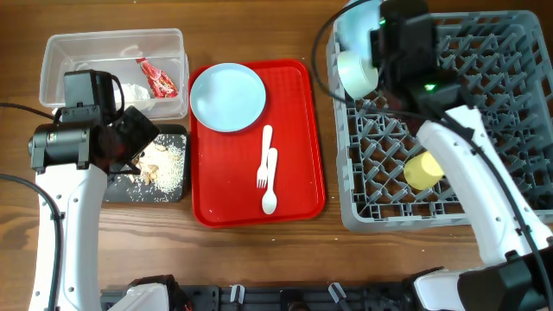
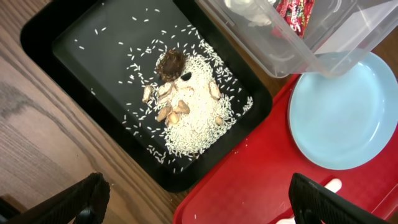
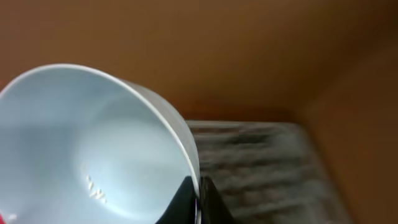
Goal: Sort waste into correct bins and load items into the dishwasher rack
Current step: 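Grasp the light blue bowl with the right gripper and lift it, then carry the light blue bowl into the rack with the right gripper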
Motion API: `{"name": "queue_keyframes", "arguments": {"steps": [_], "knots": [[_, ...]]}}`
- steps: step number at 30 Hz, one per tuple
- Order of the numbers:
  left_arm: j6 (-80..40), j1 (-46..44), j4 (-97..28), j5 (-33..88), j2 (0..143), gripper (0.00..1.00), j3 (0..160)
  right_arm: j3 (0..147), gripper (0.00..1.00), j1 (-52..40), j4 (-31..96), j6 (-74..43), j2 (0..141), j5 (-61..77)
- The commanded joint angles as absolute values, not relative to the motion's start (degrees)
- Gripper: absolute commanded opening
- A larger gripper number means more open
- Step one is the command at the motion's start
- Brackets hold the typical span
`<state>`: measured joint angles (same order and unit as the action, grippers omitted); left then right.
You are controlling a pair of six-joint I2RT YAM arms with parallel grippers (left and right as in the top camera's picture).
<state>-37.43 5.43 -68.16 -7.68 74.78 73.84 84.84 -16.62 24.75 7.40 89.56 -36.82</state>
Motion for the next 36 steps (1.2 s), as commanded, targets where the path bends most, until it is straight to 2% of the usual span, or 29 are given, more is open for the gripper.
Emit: {"name": "queue_keyframes", "arguments": {"steps": [1,9,17,24,29,36], "knots": [[-37.8,5.8,-67.7,-8.4,74.7,0.94,74.3,84.9,0.04,-12.8,16.7,22.9,91.8,-56.6],[-37.8,5.8,-67.7,-8.4,74.7,0.93,74.3,84.9,0.04,-7.8,11.7,23.9,101.0,-64.8],[-37.8,5.8,-67.4,-8.4,74.7,0.93,74.3,84.9,0.04,-8.2,9.7,23.3,111.5,-67.9],[-37.8,5.8,-67.1,-8.4,74.7,0.93,74.3,84.7,0.04,-10.5,10.4,21.3,115.4,-68.1],[-37.8,5.8,-67.0,-8.4,74.7,0.93,74.3,84.7,0.04,-12.5,14.2,18.6,115.4,-65.7],[-37.8,5.8,-67.0,-8.4,74.7,0.93,74.3,84.7,0.04,-12.9,24.8,5.8,115.4,-63.5]]}}
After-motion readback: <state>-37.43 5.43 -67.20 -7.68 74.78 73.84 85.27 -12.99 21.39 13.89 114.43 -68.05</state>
